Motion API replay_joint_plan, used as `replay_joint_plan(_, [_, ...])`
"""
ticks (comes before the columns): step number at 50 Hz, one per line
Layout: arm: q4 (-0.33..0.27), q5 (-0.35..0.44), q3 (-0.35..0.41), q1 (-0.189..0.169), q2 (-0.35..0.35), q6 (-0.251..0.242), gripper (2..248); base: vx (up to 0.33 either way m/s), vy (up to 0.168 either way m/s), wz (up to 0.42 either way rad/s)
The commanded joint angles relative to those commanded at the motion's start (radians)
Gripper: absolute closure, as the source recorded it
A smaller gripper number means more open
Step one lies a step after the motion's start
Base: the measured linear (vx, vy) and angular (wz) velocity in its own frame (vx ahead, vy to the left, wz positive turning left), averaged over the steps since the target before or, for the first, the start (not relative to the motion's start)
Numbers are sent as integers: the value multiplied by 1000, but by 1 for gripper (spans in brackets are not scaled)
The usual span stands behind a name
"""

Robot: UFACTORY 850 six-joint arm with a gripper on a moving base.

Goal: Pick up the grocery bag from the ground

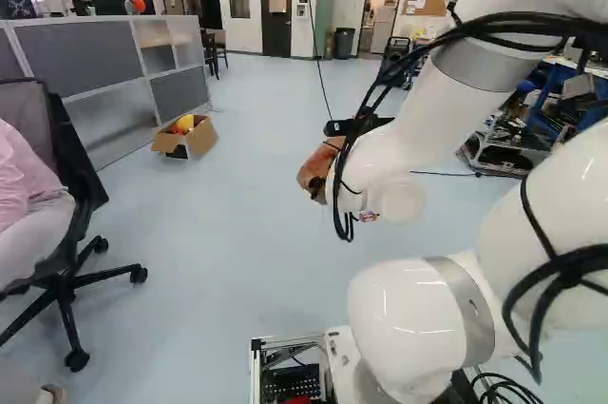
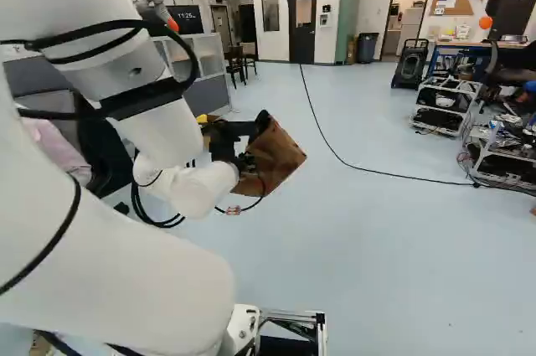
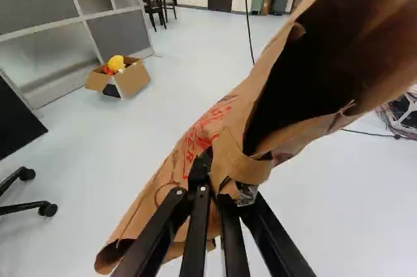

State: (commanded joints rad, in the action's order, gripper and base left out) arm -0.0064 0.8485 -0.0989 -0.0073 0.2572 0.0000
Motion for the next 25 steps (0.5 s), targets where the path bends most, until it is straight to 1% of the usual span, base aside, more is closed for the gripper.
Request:
replay_joint_plan(12, [5,20,10,6,18,0,228,0,0,0])
replay_joint_plan(25, [6,24,12,7,22,0,228,0,0,0])
